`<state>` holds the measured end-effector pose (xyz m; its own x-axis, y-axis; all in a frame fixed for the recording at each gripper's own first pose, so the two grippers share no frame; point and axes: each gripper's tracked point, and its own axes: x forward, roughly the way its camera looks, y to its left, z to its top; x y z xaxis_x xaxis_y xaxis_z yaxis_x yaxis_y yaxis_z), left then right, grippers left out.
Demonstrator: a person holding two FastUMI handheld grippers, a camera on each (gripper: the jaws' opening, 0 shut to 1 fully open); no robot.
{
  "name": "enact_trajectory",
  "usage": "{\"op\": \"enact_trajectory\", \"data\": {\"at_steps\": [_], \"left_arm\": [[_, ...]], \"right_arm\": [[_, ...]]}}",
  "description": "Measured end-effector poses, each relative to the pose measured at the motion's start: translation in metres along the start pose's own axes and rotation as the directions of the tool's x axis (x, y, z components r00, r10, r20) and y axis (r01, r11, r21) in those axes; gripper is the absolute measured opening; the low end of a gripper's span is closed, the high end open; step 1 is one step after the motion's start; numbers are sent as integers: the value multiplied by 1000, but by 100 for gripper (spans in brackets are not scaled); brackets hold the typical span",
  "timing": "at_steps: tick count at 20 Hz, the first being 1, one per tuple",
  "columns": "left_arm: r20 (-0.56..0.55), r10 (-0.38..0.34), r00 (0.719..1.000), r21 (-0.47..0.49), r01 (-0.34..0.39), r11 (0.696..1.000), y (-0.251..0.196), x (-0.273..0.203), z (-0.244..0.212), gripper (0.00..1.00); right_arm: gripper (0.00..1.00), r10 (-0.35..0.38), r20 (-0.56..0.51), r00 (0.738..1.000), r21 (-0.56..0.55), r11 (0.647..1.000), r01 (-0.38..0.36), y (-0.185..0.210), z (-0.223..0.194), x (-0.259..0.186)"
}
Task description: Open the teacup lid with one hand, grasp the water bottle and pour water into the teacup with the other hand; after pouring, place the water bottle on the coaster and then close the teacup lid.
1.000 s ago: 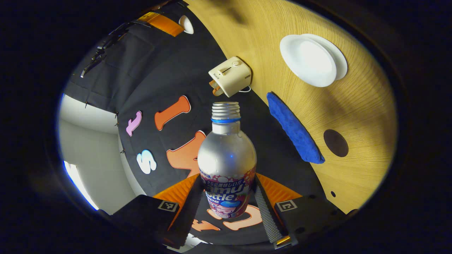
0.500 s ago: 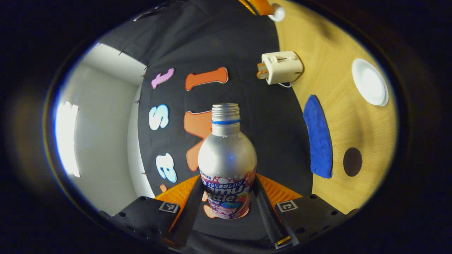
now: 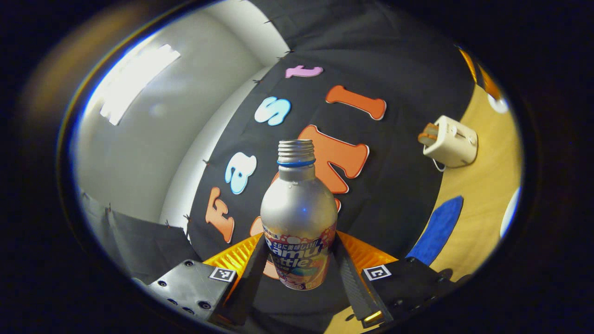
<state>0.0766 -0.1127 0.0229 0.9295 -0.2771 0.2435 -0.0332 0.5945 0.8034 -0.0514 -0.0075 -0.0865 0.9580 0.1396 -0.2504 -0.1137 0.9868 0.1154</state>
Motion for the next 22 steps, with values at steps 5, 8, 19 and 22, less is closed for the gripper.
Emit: {"op": "enact_trajectory", "data": {"at_steps": [5,8,19,22], "left_arm": [[-95,11,995,-369,-46,928,-20,13,-44,84],[-181,-25,983,-548,-80,832,-51,8,-72,84],[-387,-370,845,-833,-147,534,-174,1,-177,84],[-419,-423,803,-836,-159,525,-195,-4,-197,85]], "right_arm": [[23,18,-19,1000,-2,1000,-18,12,-9,4],[23,26,-28,999,-5,1000,-26,15,-14,6],[23,63,-100,993,17,998,-62,27,-47,15],[23,67,-106,992,16,998,-65,27,-51,18]]}}
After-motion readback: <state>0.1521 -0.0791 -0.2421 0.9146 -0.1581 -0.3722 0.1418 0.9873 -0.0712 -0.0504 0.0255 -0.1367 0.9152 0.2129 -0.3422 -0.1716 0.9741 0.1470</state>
